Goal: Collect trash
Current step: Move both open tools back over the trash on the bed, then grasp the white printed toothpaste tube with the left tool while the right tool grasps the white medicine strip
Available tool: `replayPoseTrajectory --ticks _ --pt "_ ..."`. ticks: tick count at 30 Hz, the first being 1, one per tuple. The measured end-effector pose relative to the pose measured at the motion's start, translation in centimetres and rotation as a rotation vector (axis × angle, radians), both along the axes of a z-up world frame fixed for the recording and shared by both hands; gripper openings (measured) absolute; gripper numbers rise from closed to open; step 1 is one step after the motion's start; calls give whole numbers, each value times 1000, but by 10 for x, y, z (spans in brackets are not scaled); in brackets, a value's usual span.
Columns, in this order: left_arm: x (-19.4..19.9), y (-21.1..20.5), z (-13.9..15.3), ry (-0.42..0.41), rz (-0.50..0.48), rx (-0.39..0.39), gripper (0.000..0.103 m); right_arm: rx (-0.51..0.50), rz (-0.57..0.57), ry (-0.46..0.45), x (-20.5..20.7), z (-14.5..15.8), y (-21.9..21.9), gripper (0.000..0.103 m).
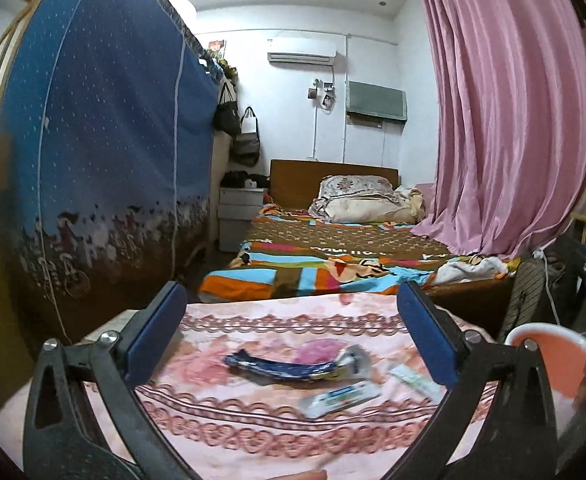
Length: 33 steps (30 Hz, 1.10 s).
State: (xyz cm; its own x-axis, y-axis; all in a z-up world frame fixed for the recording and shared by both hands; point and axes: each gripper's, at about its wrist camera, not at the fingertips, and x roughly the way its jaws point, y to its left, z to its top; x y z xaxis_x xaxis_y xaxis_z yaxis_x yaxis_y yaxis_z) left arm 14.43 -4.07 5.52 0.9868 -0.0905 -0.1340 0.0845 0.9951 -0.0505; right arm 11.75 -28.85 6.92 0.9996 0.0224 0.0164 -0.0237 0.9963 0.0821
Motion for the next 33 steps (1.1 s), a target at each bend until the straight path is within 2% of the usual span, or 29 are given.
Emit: replayPoseTrajectory --ticks 4,7,10,14,16,17,19,21,23,29,33 --pt "5 11 -4 23 -10 -13 92 -56 23 46 12 -7 15 103" --pt "18 17 -5 107 -69 -10 92 -100 32 114 27 -14 27 103" --pt "30 15 -14 187 -100 46 91 -112 61 208 44 -22 32 103" --pt "50 12 -27 325 -185 36 81 -107 67 324 65 -31 32 102" --pt "56 11 -32 369 -210 27 72 -95 71 394 75 -37 30 93" --pt "61 9 -36 404 -227 26 66 -89 76 441 81 -41 30 84" --pt "67 3 -43 460 -241 42 58 -79 99 514 89 -48 28 75" --pt "71 -2 -51 514 -280 53 47 -69 122 567 94 -53 27 61" --pt "74 -5 -55 548 -305 65 44 -65 158 603 96 -57 29 56" --pt "80 -14 -61 603 -378 93 37 -125 231 682 98 -67 46 53" --pt "88 -26 -69 664 -413 139 33 -171 257 727 103 -73 56 52"
